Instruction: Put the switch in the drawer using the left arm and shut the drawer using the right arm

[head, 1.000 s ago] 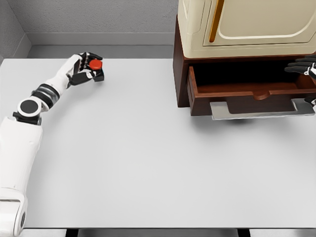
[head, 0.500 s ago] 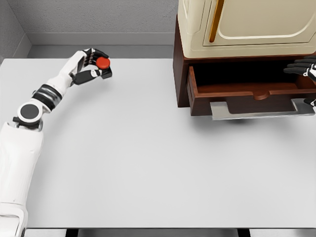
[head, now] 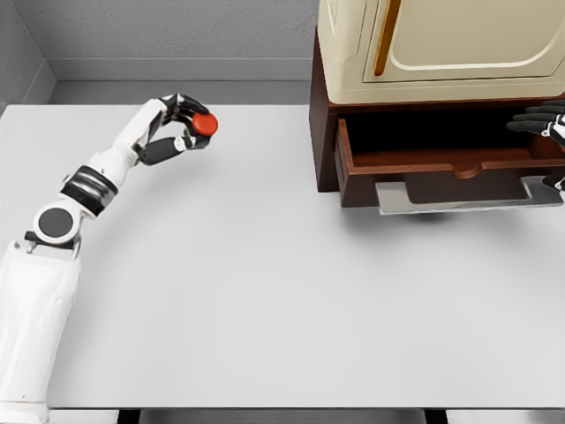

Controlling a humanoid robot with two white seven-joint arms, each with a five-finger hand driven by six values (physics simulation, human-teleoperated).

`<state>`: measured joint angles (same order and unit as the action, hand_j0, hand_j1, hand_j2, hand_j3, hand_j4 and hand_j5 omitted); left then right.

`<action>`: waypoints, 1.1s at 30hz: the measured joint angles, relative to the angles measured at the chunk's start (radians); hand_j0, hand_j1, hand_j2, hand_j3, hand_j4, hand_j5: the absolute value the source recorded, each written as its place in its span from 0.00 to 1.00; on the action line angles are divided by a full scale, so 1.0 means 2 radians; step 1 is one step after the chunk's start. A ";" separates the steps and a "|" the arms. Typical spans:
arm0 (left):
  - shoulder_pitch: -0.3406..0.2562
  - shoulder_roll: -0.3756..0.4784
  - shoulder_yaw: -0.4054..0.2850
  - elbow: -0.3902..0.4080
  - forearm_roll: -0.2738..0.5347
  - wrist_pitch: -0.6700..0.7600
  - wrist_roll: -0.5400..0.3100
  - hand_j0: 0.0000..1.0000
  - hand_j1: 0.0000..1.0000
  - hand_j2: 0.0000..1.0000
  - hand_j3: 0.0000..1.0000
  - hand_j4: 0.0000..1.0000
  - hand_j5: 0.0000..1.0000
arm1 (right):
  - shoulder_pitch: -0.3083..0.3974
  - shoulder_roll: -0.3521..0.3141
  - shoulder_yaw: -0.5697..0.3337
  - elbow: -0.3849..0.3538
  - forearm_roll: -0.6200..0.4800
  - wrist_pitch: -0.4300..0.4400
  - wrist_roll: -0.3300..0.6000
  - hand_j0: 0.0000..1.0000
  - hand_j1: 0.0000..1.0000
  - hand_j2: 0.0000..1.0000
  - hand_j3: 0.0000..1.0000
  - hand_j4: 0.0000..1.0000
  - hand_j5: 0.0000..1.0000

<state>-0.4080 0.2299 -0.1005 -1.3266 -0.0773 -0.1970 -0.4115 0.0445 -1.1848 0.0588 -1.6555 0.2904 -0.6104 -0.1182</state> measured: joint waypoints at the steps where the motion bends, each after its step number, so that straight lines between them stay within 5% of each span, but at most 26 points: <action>1: 0.002 0.000 0.000 -0.008 0.000 0.000 0.000 0.51 0.51 0.51 0.51 0.51 0.51 | 0.000 0.000 0.000 0.000 0.000 0.000 0.000 0.90 0.90 0.90 0.90 0.90 0.90; 33: 0.001 -0.023 -0.036 -0.070 0.003 0.001 0.000 0.51 0.51 0.51 0.51 0.51 0.51 | 0.000 0.000 -0.001 0.003 0.000 0.000 0.000 0.90 0.90 0.90 0.90 0.90 0.90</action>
<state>-0.4065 0.1847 -0.1735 -1.4666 -0.0710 -0.1958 -0.4115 0.0445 -1.1847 0.0571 -1.6491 0.2910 -0.6104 -0.1175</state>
